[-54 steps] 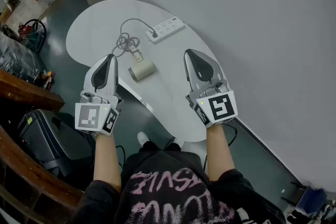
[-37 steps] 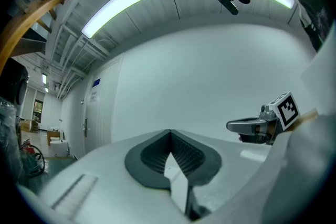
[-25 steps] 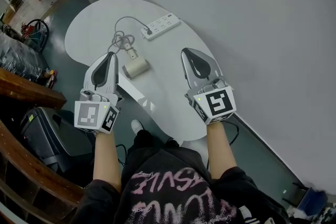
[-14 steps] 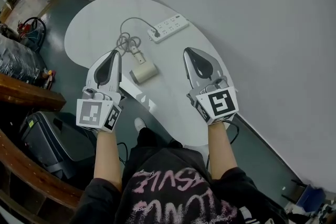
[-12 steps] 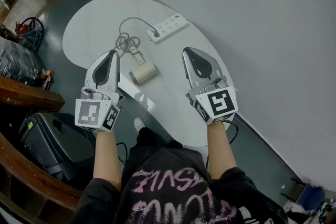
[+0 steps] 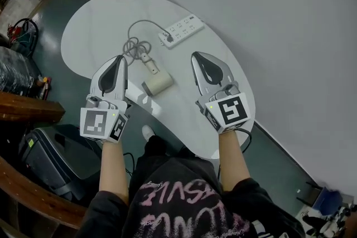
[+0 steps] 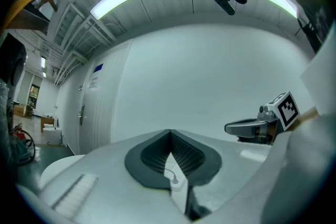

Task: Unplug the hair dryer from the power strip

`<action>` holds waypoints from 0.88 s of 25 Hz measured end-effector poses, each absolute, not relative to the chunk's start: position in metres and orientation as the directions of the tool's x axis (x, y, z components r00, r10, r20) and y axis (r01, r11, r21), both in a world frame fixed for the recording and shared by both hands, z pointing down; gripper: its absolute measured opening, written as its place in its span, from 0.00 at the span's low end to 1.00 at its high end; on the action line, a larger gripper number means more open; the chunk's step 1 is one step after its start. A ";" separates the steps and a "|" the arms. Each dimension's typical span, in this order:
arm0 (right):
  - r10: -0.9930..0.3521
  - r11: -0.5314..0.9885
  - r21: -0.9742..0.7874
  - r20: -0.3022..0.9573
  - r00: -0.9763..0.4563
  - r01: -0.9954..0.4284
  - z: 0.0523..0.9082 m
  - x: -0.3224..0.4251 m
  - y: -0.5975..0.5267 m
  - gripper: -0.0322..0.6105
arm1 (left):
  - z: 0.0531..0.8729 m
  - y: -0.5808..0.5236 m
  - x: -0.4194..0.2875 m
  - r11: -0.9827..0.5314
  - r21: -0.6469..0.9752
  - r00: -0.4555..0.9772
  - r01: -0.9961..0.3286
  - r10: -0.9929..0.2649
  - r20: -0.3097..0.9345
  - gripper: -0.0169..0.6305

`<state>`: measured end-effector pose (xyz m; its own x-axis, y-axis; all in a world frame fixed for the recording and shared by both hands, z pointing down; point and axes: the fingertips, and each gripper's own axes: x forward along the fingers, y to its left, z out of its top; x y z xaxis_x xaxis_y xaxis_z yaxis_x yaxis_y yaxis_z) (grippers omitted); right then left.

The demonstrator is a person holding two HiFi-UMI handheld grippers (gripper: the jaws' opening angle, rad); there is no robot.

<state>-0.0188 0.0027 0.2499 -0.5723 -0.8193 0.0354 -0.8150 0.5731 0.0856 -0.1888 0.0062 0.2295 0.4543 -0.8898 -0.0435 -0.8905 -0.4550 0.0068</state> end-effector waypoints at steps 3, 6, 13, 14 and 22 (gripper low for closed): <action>-0.830 0.558 0.088 0.060 -0.554 -0.825 0.256 -0.028 -0.004 0.06 | 0.234 -0.002 -0.199 -0.475 0.008 0.475 -0.880 -0.879 -0.037 0.03; -0.843 0.538 0.089 0.065 -0.534 -0.838 0.255 -0.039 -0.007 0.06 | 0.232 -0.008 -0.210 -0.496 0.029 0.494 -0.868 -0.868 -0.047 0.03; -0.865 0.502 0.095 0.052 -0.500 -0.859 0.247 -0.065 -0.012 0.06 | 0.224 -0.015 -0.229 -0.547 0.009 0.545 -0.837 -0.835 -0.070 0.03; -0.870 0.494 0.096 0.051 -0.491 -0.864 0.247 -0.066 -0.012 0.06 | 0.223 -0.017 -0.231 -0.553 0.008 0.551 -0.833 -0.832 -0.072 0.03; -0.899 0.437 0.095 0.044 -0.435 -0.894 0.242 -0.055 -0.014 0.06 | 0.216 -0.028 -0.228 -0.585 -0.005 0.584 -0.811 -0.809 -0.073 0.03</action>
<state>-0.0553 -0.0139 0.2417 -0.4351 -0.8993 0.0441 -0.8943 0.4373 0.0952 -0.2278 -0.0277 0.2160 0.5835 -0.8088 -0.0726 -0.8112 -0.5848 -0.0053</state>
